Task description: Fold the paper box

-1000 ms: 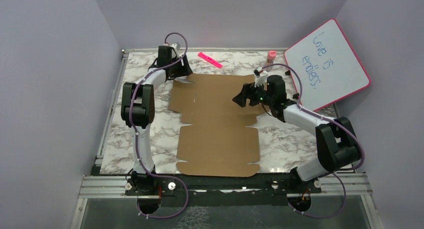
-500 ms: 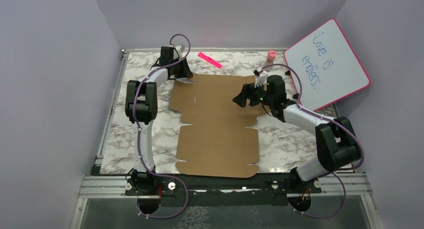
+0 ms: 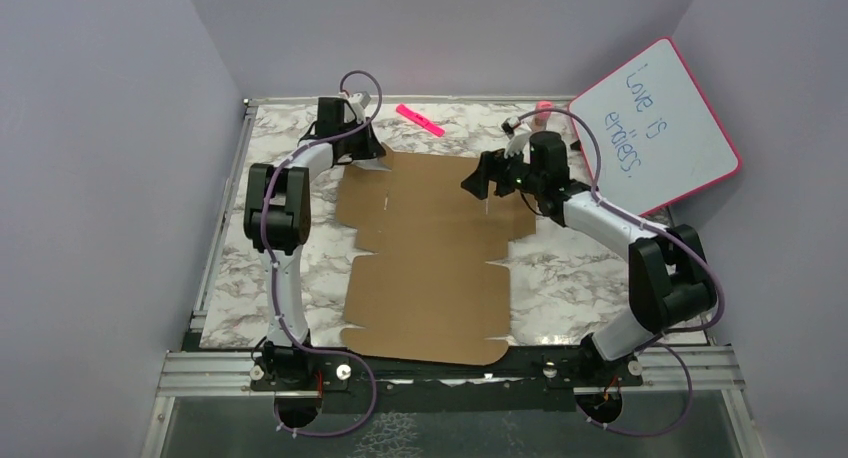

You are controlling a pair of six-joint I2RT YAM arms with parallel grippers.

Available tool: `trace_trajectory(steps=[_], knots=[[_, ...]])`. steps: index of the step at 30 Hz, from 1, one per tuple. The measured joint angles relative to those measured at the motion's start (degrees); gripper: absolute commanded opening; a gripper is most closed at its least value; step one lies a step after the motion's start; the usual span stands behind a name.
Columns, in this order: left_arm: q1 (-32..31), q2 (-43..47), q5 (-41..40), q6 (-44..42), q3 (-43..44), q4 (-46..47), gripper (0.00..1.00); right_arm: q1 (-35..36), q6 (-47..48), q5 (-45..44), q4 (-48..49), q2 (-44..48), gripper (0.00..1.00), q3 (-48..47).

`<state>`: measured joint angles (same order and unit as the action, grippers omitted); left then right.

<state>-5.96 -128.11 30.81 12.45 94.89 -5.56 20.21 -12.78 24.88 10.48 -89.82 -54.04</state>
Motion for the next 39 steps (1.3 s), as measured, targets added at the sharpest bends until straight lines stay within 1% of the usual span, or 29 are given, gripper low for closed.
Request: trace_trajectory(steps=[5, 9, 16, 22, 29, 33, 35, 39], knots=[[0.0, 6.3, 0.0, -0.7, -9.6, 5.5, 0.0, 0.0, 4.0, -0.2, -4.3, -3.8, 0.86, -8.0], [0.0, 10.5, 0.0, -0.9, -16.1, 11.0, 0.0, 0.0, 9.8, 0.6, -7.8, -8.1, 0.86, -15.3], [0.0, 15.1, 0.0, -1.2, -23.1, 18.3, 0.0, 0.0, 22.0, 5.6, -17.3, -14.3, 0.88, -26.3], [0.0, 18.3, 0.4, -1.9, -26.7, 21.8, 0.0, 0.0, 31.3, 8.1, -25.4, -20.0, 0.87, -36.3], [0.0, 21.0, 0.8, -2.6, -30.3, 24.6, 0.0, 0.0, 39.6, 10.6, -33.8, -27.5, 0.81, -46.6], [0.0, 22.6, 1.0, -3.3, -32.0, 25.9, 0.0, 0.0, 42.8, 11.7, -37.0, -31.1, 0.69, -50.0], [0.0, 23.6, 1.2, -3.6, -32.5, 26.4, 0.0, 0.0, 44.1, 12.5, -38.6, -33.1, 0.65, -51.8], [0.0, 24.8, 1.8, -3.8, -33.3, 27.3, 0.0, 0.0, 45.0, 14.0, -41.1, -37.0, 0.62, -55.9]])
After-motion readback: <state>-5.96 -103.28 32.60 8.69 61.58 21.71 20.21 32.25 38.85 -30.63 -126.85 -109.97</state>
